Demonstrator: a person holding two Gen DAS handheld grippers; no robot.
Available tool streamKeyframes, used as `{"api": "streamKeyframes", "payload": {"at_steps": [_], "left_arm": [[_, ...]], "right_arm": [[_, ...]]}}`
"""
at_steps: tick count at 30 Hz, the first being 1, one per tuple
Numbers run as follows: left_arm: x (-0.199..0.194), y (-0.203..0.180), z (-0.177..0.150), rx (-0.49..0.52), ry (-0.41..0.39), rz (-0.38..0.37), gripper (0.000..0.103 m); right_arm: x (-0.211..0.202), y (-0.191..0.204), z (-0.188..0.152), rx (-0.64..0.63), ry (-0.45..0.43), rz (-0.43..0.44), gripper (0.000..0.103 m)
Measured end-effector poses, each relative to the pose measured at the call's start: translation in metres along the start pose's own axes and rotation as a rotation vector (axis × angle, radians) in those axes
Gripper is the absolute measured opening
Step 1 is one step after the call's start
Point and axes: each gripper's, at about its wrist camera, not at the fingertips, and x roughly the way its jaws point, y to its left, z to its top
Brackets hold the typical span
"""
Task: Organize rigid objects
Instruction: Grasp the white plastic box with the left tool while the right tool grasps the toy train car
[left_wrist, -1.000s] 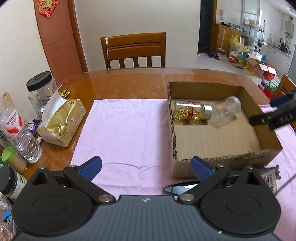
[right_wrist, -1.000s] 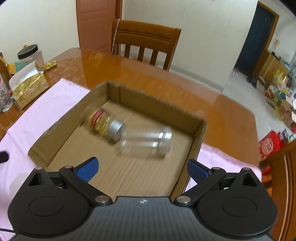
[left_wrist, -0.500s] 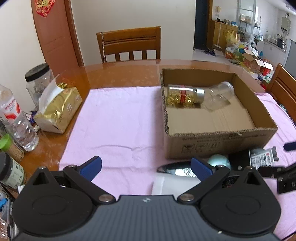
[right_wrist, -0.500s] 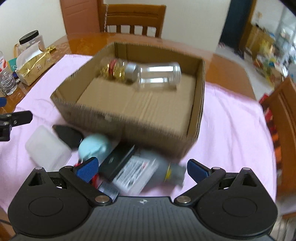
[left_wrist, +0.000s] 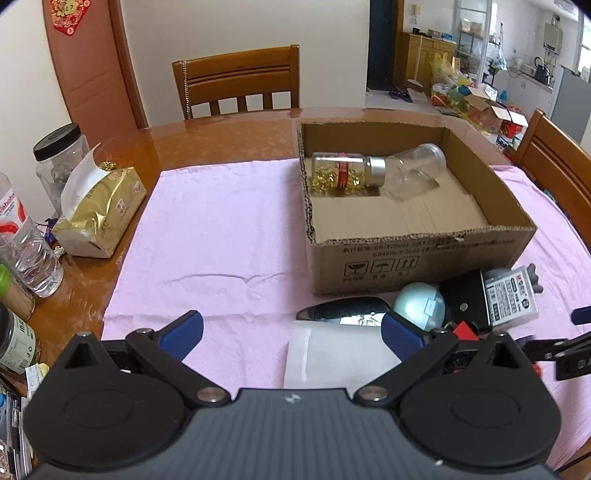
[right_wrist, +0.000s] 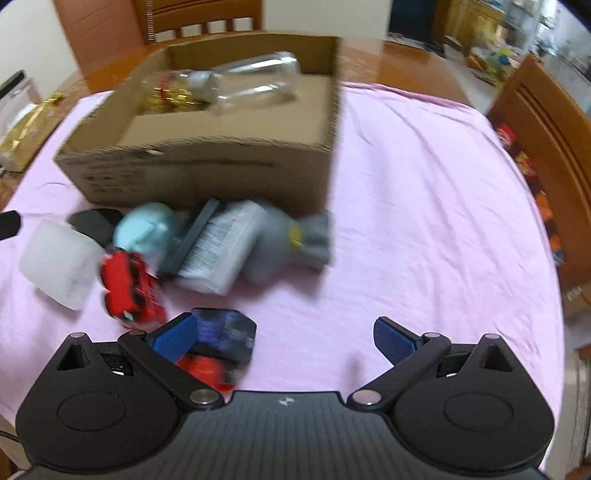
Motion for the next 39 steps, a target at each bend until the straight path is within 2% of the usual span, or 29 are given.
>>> {"api": "streamKeyframes", "payload": {"at_steps": [4,8,14,16,23,33,36,39], "left_arm": [[0.003,-0.002,-0.001,0.005,0.003,-0.012,0.102],[0.008,-0.004,-0.005,0.010,0.023,-0.028,0.102],[0.011,-0.010,-0.012,0.034,0.056,-0.056,0.102],[0.013,-0.013,-0.014,0.048,0.065,-0.058,0.102],[0.022,-0.017,-0.022,0.077,0.093,-0.085,0.102],[0.050,-0.025,-0.029,0.109,0.120,-0.090,0.101],[0.054,-0.026,-0.030,0.104,0.114,-0.090,0.098],[0.055,-0.025,-0.030,0.091,0.123,-0.119,0.085]], "right_arm": [[-0.007,-0.014,-0.011,0.059,-0.001,0.049,0.103],[-0.006,0.001,-0.016,0.012,-0.005,0.094,0.103],[0.019,0.033,-0.017,-0.064,0.000,0.068,0.103],[0.028,0.036,-0.020,-0.083,0.001,0.016,0.103],[0.026,0.015,-0.027,-0.089,-0.025,0.013,0.103],[0.025,0.013,-0.029,-0.070,-0.054,0.003,0.103],[0.026,0.014,-0.029,-0.070,-0.055,0.003,0.103],[0.025,0.014,-0.031,-0.066,-0.060,0.001,0.103]]}}
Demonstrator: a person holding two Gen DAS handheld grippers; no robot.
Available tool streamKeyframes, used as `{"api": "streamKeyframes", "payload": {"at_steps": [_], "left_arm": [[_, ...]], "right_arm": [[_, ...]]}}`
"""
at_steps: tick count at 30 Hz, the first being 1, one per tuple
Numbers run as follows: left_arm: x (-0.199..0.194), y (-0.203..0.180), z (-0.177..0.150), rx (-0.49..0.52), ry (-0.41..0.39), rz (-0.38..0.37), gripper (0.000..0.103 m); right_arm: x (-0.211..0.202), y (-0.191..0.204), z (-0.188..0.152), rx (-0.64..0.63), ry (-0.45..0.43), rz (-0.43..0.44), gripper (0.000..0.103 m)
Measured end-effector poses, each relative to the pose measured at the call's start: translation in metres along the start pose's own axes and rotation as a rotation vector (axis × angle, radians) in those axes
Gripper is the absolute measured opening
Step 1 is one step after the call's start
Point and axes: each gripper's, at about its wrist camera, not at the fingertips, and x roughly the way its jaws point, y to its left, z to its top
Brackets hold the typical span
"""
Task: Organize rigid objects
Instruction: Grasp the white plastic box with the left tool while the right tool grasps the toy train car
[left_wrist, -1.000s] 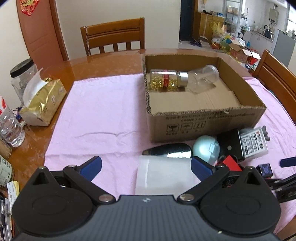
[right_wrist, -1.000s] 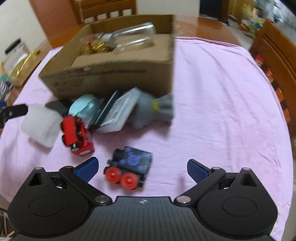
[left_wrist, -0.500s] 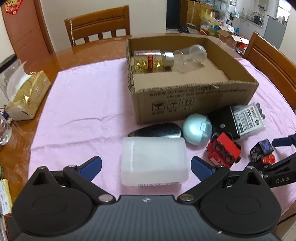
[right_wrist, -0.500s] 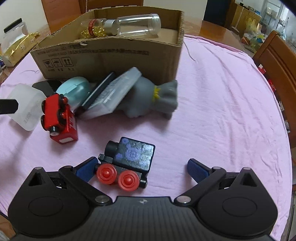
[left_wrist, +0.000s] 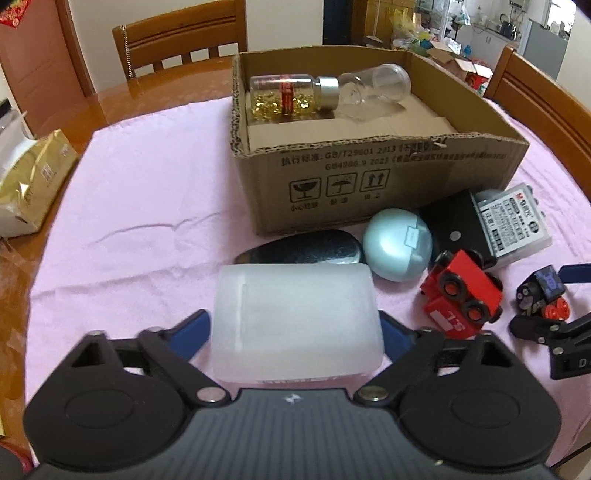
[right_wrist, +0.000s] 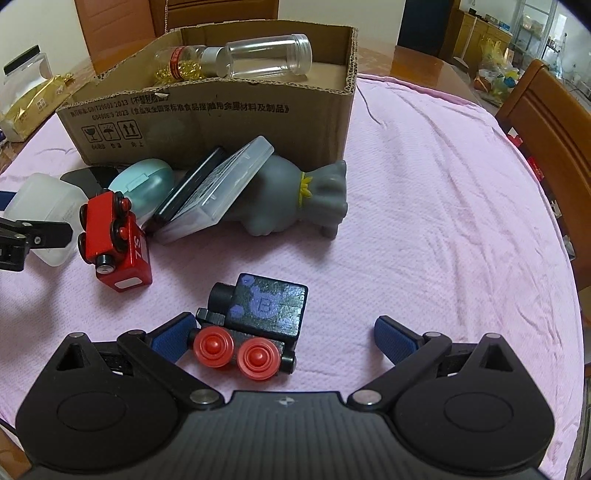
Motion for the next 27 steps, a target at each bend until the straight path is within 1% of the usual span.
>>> {"api": "streamKeyframes", "payload": {"at_steps": [1,6,9,13,18,21,24,27], "left_arm": [[0.000,0.000,0.000,-0.005,0.003,-0.013,0.083],[-0.006,0.000,-0.007,0.010,0.014,-0.015,0.083],[-0.014,0.005,-0.017,-0.006,0.036,-0.016,0.083],[-0.016,0.007,-0.025,-0.002,0.043,-0.002,0.084],[-0.012,0.007,-0.024,-0.016,0.042,0.008,0.085],[-0.008,0.006,-0.023,-0.023,0.045,0.014,0.088],[-0.004,0.006,-0.023,-0.025,0.061,0.010,0.088],[-0.001,0.005,-0.024,-0.014,0.060,0.019,0.092]], "right_arm": [[0.000,0.000,0.000,0.001,-0.002,0.000,0.103],[-0.001,0.000,-0.002,0.001,-0.011,-0.001,0.103],[-0.001,-0.001,-0.004,0.001,-0.015,-0.001,0.103],[-0.002,0.000,-0.005,0.003,-0.020,-0.004,0.103],[-0.002,0.005,-0.001,0.030,0.014,-0.018,0.103],[-0.002,0.013,0.000,0.008,0.023,-0.003,0.103],[-0.005,0.022,-0.002,-0.030,0.011,0.025,0.099],[-0.007,0.032,-0.003,-0.078,-0.006,0.065,0.096]]}}
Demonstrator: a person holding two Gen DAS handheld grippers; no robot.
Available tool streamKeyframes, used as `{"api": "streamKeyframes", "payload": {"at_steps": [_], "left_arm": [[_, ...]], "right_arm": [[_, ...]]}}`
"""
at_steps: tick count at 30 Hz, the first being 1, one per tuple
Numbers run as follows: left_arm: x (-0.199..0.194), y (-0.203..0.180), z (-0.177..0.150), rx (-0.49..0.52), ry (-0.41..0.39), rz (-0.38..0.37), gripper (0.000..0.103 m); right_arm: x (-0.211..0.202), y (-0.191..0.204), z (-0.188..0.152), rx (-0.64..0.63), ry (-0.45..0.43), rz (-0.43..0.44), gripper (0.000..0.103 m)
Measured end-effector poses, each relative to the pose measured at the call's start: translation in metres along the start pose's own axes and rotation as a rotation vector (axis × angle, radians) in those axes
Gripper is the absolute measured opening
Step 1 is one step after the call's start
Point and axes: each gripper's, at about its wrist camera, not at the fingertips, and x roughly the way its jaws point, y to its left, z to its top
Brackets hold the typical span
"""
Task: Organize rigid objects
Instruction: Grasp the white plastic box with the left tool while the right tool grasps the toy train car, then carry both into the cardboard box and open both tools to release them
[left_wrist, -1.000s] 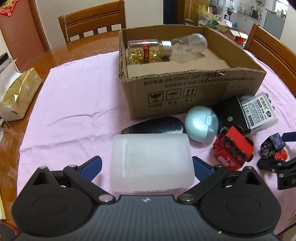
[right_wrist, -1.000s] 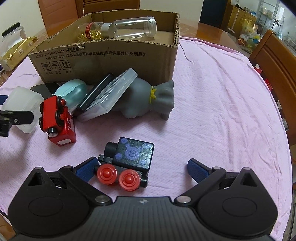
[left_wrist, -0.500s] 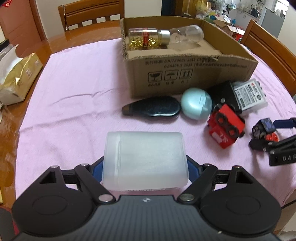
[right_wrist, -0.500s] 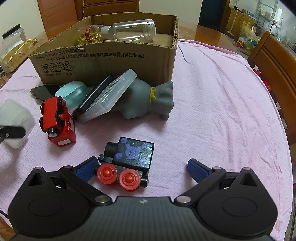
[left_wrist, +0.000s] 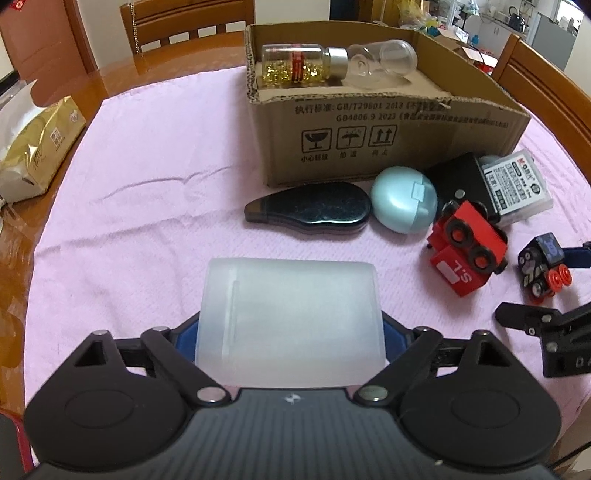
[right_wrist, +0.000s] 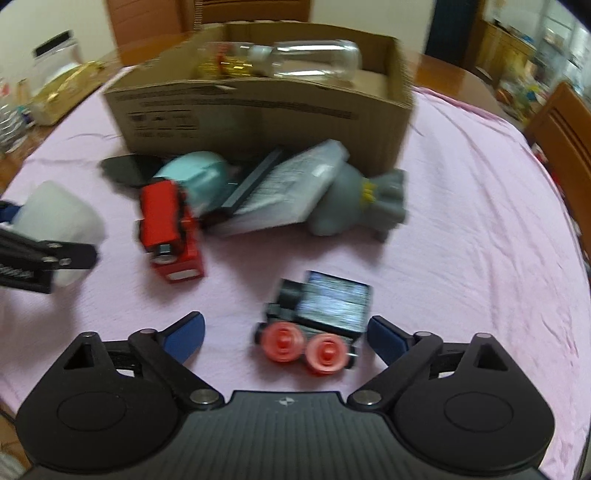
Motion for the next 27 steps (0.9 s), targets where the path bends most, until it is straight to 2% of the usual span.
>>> {"api": "streamKeyframes", "payload": {"at_steps": [4,6,11,18,21,24,25,27], "left_arm": [[0.002,-0.001,0.000,0.002,0.003,-0.005,0.096],[0.002,0.000,0.000,0.006,0.000,-0.007,0.096],[0.003,0.000,0.001,0.008,0.001,0.006,0.096],[-0.005,-0.005,0.007,0.036,-0.003,0.012,0.096],[-0.007,-0.005,0.009,0.040,0.004,0.012,0.096],[-0.009,-0.004,0.012,0.039,0.001,0.011,0.091],[-0.009,-0.003,0.013,0.040,0.004,0.006,0.083],[-0.009,-0.003,0.014,0.050,0.017,0.003,0.083]], "right_arm": [[-0.001,0.010,0.001,-0.074,-0.022,0.048,0.087],[-0.001,0.010,0.003,-0.091,-0.022,0.043,0.083],[-0.003,-0.002,0.006,-0.059,-0.016,0.025,0.073],[-0.005,-0.005,0.006,-0.046,-0.004,0.008,0.069],[-0.006,-0.005,0.007,-0.046,0.004,0.008,0.064],[-0.005,-0.005,0.009,-0.051,0.012,0.010,0.061],[-0.005,-0.005,0.009,-0.051,0.012,0.011,0.059],[-0.005,-0.006,0.009,-0.050,0.018,0.013,0.059]]}}
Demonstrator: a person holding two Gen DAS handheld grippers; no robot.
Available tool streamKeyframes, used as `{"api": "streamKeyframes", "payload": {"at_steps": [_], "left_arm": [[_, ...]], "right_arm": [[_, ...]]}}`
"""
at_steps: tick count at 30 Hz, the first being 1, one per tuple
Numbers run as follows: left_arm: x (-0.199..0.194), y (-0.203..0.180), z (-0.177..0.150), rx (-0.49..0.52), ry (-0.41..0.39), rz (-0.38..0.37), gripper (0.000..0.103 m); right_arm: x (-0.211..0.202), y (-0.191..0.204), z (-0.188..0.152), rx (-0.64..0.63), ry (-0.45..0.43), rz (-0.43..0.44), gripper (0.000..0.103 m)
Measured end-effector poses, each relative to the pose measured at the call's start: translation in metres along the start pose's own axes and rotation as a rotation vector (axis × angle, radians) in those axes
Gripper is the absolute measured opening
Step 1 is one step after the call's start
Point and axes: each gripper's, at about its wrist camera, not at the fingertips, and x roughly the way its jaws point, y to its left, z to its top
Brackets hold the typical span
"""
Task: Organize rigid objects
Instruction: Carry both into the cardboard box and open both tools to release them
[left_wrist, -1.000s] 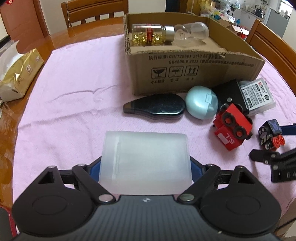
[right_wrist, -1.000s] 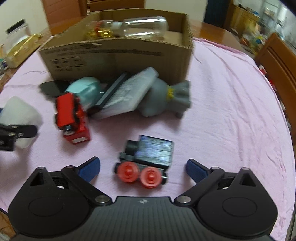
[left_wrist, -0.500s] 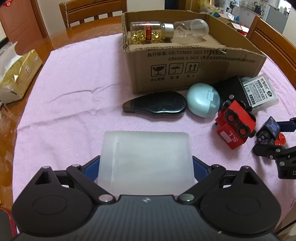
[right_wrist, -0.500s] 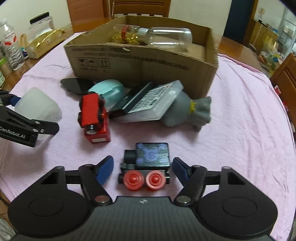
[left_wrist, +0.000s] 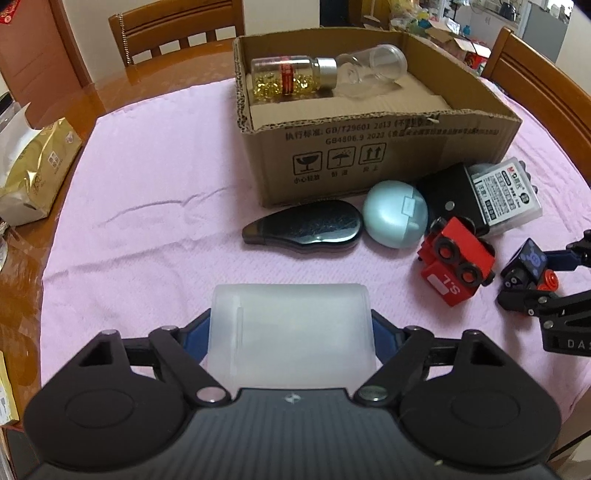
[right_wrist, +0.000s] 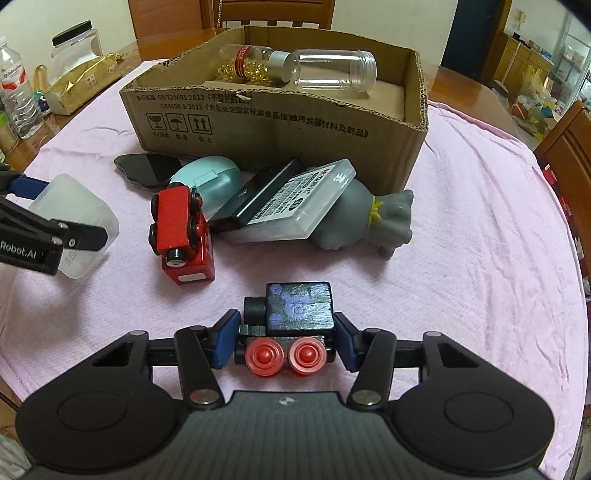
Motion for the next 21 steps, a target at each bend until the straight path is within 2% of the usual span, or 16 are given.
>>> {"api": "streamKeyframes", "payload": {"at_steps": [8,21], "left_arm": [[-0.006,-0.002,0.000,0.032,0.035,-0.034,0.082],[-0.042,-0.021,0.013,0.154,0.014,-0.063,0.082]], "right_arm": [[-0.006,-0.003,-0.002,-0.021,0.032,0.030,0.058],[-0.035,-0.016,0.007,-0.081,0.038,0.087,0.056]]}}
